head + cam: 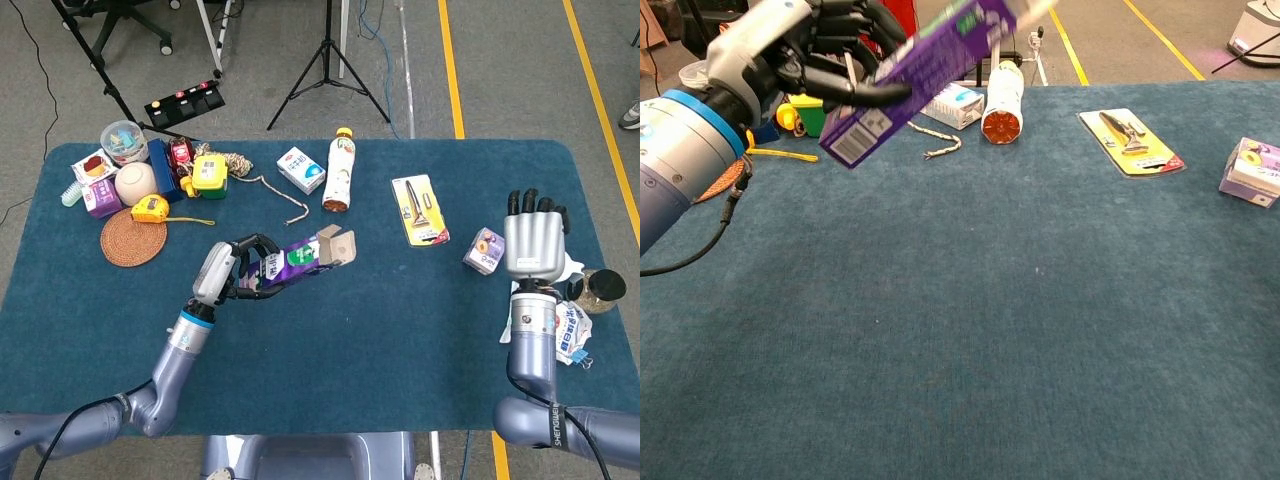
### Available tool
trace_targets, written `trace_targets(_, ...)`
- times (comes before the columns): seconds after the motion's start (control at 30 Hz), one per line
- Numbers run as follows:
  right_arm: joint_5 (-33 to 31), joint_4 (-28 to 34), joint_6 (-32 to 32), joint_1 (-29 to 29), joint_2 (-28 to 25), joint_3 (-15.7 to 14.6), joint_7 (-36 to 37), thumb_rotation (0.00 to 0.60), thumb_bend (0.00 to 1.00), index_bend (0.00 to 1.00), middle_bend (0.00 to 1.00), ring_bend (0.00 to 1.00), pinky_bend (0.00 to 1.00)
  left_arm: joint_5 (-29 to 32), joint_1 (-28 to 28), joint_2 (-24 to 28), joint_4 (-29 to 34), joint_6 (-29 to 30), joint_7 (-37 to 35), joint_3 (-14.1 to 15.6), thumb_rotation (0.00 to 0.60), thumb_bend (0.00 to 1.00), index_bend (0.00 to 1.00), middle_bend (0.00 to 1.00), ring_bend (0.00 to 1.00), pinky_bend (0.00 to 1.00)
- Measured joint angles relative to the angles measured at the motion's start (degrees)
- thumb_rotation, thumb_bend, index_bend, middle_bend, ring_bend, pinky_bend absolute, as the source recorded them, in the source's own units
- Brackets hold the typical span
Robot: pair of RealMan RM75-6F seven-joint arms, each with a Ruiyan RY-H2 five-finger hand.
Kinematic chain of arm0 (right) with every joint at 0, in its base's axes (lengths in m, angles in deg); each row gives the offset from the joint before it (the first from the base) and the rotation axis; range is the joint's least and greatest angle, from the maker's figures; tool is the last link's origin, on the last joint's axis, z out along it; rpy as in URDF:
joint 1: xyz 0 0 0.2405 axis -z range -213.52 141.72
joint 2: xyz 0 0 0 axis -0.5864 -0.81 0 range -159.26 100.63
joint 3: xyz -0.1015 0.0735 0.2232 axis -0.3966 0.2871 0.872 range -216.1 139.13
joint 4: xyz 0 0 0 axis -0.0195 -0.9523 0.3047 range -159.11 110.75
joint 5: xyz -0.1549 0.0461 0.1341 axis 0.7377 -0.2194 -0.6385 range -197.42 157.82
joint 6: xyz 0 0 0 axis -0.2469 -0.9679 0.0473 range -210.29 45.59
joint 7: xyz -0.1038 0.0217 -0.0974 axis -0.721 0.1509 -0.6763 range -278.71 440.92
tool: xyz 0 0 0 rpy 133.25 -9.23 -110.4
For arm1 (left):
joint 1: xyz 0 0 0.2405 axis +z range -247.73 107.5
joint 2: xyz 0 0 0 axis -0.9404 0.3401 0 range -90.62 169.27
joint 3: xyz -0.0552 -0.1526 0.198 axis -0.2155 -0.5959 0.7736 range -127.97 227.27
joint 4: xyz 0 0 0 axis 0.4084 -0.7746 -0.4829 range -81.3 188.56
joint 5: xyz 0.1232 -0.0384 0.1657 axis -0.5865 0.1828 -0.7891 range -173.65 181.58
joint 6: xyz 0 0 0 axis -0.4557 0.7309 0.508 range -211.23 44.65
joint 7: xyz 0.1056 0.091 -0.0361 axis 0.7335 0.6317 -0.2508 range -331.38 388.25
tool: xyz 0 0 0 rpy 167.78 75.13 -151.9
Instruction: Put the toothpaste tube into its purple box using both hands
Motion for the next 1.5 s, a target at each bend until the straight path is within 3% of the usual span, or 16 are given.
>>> trace_targets(0.33,2.3,-2.4,4.8,3.3,0.2,-0.9,5.4,0.600,0.33,0.17,0.23,0.33,0.51,-1.1,-3.5,3.1,-4.7,-12.0,23.0,4.5,0.600,0.22,0.57,0.52,0.48,0.66)
trace_targets(0.47,3.0,-3.3,6.0,4.4,0.1,-1.1,6.8,0.600,0.33,0.17,0.23,0.33,0.51,-0.2,-4.3,2.6,-6.5,-14.8,27.1,5.4,0.600,0.22,0.57,0.52,0.47,0.65)
trace_targets(0.57,3.2,-3.9,6.7,5.0,0.1,-1.2,7.4,0.600,0.33,0.17,0.23,0.33,0.51,0.5,-4.6,1.7,-7.3,-15.9,28.6,5.7,0.600,0.22,0.56,0.50,0.39,0.56)
trace_targets(0.63,3.3,-4.2,7.2,5.4,0.1,-1.2,7.9,0.600,0.31,0.17,0.23,0.33,0.51,1.0,-4.6,1.3,-7.4,-16.5,29.0,5.8,0.600,0.20,0.43,0.35,0.25,0.45)
trace_targets(0.73,3.3,-4.4,7.7,5.9,0.0,-1.1,8.6,0.600,0.16,0.15,0.23,0.33,0.51,1.8,-4.7,1.2,-7.3,-17.7,29.4,5.8,0.600,0.16,0.17,0.11,0.08,0.34)
trace_targets(0.8,3.3,-4.4,8.2,6.2,-0.1,-0.9,9.4,0.600,0.06,0.12,0.22,0.33,0.50,2.5,-4.7,1.3,-6.9,-18.7,29.8,5.8,0.600,0.15,0.08,0.04,0.03,0.31)
trace_targets(0.87,3.2,-4.3,8.7,6.5,-0.3,-0.7,10.2,0.600,0.04,0.11,0.22,0.33,0.49,3.9,-4.7,1.9,-5.9,-20.2,30.6,5.8,0.600,0.14,0.05,0.01,0.01,0.29)
trace_targets(1.17,8.8,-3.9,10.1,9.4,-0.7,-0.5,20.6,0.600,0.00,0.10,0.18,0.29,0.41,8.7,-2.9,8.9,4.6,-21.2,33.5,4.8,0.600,0.11,0.00,0.00,0.00,0.26)
trace_targets(1.37,20.2,-5.3,9.3,14.1,-0.2,-3.0,32.7,0.600,0.00,0.06,0.06,0.12,0.24,10.4,2.4,18.8,16.3,-15.7,34.5,5.4,0.600,0.06,0.00,0.00,0.00,0.22)
trace_targets(1.5,22.6,-4.6,11.8,17.1,-1.5,-6.2,37.5,0.600,0.00,0.05,0.04,0.11,0.22,10.8,8.1,26.7,23.8,-10.3,35.4,7.8,0.600,0.06,0.00,0.00,0.00,0.22)
